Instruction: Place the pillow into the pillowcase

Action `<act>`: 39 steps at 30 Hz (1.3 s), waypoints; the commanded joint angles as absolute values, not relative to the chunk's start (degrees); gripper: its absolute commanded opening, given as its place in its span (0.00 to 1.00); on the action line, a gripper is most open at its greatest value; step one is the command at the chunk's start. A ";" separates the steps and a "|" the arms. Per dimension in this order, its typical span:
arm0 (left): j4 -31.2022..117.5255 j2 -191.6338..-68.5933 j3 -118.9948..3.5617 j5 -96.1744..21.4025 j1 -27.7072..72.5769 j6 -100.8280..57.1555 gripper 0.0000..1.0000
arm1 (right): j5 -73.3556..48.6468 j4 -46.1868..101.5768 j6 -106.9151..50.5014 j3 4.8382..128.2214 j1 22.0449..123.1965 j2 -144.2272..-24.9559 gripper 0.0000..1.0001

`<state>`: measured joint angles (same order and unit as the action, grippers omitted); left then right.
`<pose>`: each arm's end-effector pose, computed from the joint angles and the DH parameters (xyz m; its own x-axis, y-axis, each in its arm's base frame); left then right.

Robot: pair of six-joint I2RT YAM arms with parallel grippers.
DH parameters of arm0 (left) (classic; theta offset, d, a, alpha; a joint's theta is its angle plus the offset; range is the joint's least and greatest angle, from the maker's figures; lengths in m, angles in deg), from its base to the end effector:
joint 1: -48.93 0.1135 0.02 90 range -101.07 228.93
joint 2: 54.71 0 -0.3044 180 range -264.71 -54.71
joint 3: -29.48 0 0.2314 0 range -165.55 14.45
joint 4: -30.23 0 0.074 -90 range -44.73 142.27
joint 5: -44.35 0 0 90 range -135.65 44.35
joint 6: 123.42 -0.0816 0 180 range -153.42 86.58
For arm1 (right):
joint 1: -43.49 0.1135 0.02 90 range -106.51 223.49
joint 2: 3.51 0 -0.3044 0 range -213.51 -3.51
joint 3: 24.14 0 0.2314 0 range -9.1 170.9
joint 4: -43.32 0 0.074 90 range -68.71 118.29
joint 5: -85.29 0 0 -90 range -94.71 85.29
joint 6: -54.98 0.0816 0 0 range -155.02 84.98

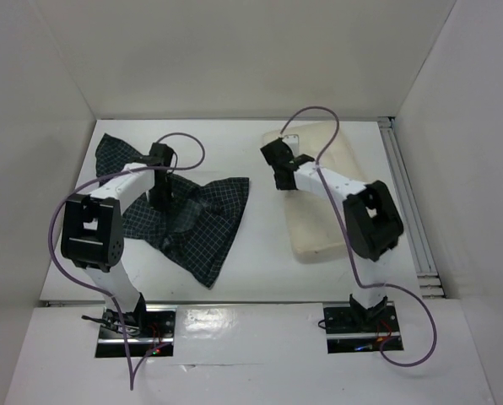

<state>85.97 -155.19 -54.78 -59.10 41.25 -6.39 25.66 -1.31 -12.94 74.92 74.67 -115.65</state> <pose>0.3445 -0.0273 0.2024 -0.8660 -0.3292 -0.3764 -0.3760 0.9249 0.0563 0.3955 0.1911 0.2210 -0.7512 -0.0755 -0.6557 0.0721 0.9781 -0.1952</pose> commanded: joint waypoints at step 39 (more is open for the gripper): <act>88.78 -141.46 -60.96 -53.91 44.28 -7.93 0.00 | 17.94 7.55 -13.92 70.70 90.69 -103.28 0.91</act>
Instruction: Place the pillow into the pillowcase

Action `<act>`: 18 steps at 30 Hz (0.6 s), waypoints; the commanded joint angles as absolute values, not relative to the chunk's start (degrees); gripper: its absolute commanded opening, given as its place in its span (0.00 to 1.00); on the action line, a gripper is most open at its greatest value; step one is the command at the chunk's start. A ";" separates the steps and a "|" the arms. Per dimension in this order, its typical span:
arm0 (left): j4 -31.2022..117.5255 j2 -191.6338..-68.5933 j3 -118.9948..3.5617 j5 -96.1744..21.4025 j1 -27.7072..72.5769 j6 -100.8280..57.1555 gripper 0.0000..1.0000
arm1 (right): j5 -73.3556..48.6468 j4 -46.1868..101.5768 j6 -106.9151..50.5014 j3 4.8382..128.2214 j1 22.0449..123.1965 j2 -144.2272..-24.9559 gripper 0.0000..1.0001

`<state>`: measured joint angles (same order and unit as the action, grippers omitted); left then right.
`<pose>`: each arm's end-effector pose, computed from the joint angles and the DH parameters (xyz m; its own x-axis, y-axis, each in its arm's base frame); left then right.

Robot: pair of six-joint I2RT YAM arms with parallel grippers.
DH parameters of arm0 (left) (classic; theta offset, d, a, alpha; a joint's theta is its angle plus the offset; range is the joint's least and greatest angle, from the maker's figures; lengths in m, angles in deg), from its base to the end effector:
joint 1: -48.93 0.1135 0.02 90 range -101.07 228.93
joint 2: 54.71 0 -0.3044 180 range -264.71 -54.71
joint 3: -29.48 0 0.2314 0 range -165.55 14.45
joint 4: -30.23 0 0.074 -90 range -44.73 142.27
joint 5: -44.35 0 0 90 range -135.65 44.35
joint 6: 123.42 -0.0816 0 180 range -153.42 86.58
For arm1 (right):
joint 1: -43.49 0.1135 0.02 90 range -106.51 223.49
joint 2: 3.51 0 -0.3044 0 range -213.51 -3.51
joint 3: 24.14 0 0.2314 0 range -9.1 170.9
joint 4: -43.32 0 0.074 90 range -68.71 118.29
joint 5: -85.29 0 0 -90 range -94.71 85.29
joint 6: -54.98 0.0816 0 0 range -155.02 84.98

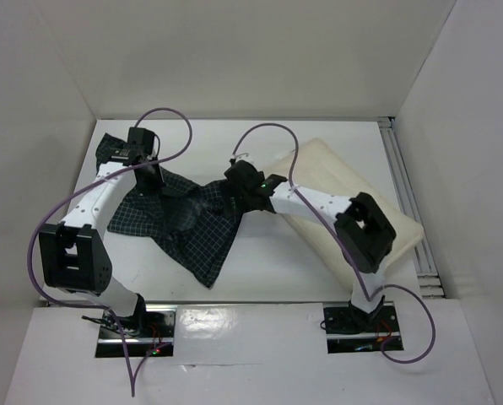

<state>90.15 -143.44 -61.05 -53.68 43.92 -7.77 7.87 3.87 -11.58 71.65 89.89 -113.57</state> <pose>0.3260 -0.0171 0.2936 -0.7682 -0.3629 -0.5274 -0.3545 0.9271 -0.1217 0.3160 0.3061 0.2185 -0.7558 -0.2307 -0.6127 -0.3458 0.9354 0.0743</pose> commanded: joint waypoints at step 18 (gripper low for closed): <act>86.40 -144.44 -64.30 -47.49 44.28 -6.35 0.00 | 24.39 -0.46 -21.05 77.64 76.28 -118.64 0.74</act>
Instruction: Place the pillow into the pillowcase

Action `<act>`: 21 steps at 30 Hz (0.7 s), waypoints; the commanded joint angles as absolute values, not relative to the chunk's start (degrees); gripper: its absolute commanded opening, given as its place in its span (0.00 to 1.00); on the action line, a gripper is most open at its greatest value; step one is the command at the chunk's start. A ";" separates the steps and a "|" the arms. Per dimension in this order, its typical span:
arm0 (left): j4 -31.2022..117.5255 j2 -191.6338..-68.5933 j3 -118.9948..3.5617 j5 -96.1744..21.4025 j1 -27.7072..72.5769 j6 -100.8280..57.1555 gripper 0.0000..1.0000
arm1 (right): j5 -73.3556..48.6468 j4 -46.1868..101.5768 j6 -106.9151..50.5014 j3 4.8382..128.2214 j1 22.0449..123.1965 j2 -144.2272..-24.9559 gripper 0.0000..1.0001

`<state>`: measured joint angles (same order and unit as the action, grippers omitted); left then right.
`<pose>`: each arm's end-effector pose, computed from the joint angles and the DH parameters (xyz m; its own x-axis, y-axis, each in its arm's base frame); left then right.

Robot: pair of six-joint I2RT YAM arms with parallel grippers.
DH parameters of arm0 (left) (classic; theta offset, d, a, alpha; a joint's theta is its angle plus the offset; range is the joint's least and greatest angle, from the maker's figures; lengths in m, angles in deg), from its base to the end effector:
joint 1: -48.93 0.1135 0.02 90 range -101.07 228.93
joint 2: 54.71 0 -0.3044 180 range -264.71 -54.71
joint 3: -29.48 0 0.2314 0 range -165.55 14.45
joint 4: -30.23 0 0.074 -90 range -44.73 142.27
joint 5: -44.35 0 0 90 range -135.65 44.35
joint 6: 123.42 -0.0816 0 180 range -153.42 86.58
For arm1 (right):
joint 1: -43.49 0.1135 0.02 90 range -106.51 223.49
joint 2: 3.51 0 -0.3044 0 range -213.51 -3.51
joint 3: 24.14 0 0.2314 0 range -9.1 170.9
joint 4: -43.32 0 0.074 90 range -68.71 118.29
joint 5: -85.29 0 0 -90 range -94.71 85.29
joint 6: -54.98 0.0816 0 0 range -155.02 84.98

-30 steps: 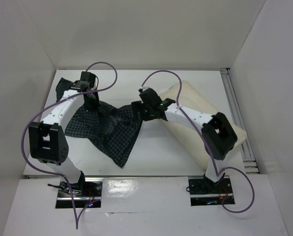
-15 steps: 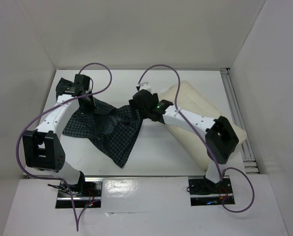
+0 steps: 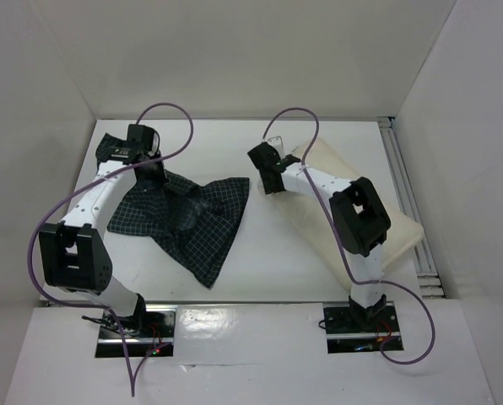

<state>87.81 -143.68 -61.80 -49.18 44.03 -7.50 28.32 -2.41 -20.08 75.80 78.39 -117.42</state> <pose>0.3335 -0.0235 0.2994 -0.7585 -0.3729 -0.5345 -0.3127 0.9278 -0.2035 0.3861 0.2151 0.2130 -0.7497 -0.2595 -0.6088 -0.0630 0.9437 -0.3246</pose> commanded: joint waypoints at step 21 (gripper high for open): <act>86.40 -145.50 -64.30 -48.02 45.86 -6.87 0.00 | -12.54 18.88 -30.80 52.77 90.94 -74.16 0.00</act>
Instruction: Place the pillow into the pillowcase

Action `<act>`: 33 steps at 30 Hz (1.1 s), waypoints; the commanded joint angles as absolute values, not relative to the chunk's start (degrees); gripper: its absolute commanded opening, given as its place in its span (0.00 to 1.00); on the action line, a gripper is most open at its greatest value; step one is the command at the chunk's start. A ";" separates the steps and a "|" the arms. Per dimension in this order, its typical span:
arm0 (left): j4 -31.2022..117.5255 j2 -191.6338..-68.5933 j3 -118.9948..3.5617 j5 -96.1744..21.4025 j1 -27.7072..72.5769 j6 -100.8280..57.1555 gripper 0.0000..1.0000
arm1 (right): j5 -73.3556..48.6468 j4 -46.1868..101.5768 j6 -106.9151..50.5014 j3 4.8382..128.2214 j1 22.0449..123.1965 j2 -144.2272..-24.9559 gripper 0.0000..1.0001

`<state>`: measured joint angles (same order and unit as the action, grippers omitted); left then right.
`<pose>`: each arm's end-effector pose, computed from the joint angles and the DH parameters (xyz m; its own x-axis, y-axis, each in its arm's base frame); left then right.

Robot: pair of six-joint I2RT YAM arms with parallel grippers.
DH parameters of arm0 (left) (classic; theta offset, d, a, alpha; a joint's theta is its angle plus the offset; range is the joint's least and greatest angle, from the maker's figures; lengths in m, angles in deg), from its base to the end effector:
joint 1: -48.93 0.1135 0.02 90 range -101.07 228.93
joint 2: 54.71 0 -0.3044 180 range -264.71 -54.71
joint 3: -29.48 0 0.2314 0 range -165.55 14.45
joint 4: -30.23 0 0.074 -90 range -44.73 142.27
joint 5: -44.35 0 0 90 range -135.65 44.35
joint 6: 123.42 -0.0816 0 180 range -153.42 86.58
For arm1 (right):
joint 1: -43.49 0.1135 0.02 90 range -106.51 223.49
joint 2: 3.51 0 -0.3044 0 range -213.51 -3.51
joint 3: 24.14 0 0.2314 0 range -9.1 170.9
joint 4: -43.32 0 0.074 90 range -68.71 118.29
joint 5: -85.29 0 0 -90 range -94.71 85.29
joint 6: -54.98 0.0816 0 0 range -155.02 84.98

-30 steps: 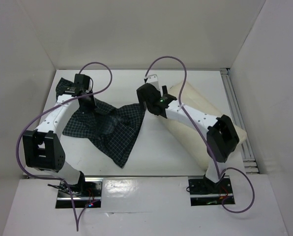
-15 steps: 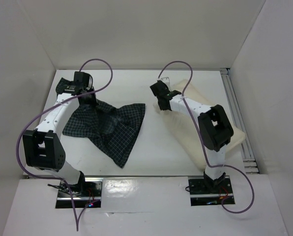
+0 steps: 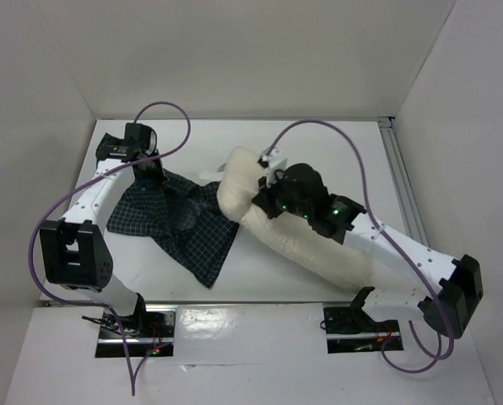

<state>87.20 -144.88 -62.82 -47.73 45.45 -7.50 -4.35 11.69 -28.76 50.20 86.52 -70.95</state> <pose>0.3413 -0.0178 0.2993 -0.7513 -0.3919 -0.5309 -0.3209 0.9200 -0.2250 0.2008 0.1868 0.3573 -0.3779 -0.2036 -0.9032 -0.6408 0.7616 0.0964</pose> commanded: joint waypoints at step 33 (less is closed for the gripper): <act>85.26 -137.77 -57.53 -39.58 49.11 -7.40 0.00 | -0.13 -2.48 -30.99 87.67 93.96 -115.40 1.00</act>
